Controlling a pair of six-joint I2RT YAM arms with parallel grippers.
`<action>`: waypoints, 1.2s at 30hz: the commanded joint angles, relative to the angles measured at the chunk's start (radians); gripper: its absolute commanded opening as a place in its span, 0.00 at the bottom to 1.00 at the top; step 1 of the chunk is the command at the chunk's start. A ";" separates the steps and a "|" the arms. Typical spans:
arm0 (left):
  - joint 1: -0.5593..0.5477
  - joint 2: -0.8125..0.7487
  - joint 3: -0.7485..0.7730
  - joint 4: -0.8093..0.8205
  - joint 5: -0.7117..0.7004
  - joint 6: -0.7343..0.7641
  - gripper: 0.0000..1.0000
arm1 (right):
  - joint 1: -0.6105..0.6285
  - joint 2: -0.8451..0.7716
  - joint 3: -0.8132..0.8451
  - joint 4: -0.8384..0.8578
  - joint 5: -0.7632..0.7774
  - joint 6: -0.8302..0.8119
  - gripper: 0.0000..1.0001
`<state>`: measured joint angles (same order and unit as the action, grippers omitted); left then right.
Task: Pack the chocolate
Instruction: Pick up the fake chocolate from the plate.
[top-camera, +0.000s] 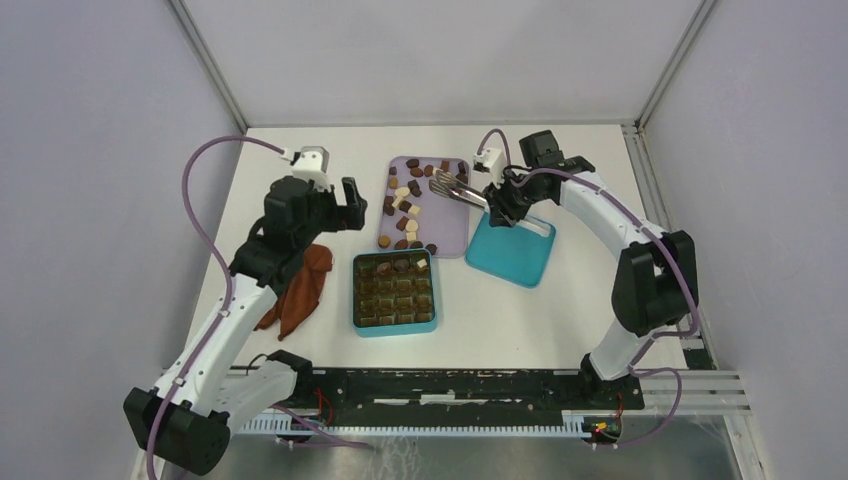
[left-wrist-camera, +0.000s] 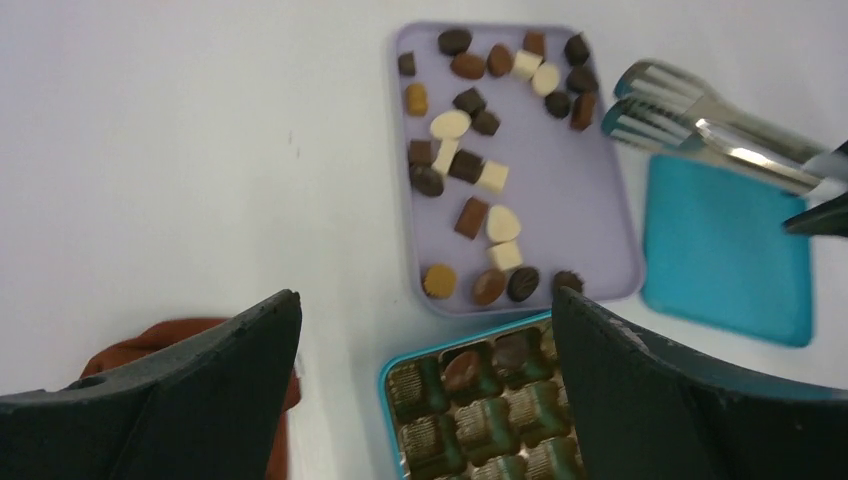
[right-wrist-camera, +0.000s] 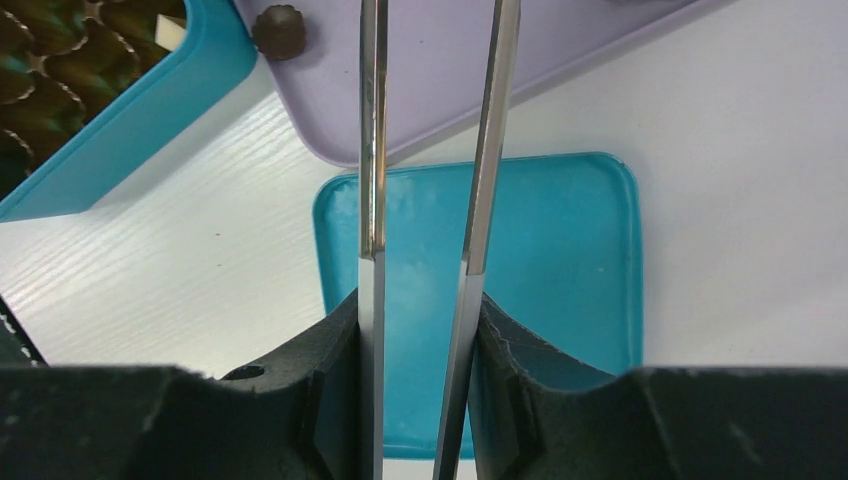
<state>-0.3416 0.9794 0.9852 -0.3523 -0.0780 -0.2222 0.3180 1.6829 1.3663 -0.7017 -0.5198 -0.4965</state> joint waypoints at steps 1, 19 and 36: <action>0.003 -0.053 -0.125 0.028 -0.084 0.125 1.00 | 0.007 0.076 0.105 -0.034 0.051 -0.034 0.41; 0.004 -0.009 -0.151 0.023 -0.150 0.149 0.96 | 0.062 0.401 0.410 -0.129 0.101 -0.040 0.42; 0.005 0.029 -0.140 0.027 -0.096 0.152 0.94 | 0.096 0.541 0.553 -0.157 0.165 -0.029 0.41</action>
<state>-0.3416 0.9985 0.8104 -0.3641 -0.1986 -0.1104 0.4061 2.2143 1.8633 -0.8551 -0.3798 -0.5247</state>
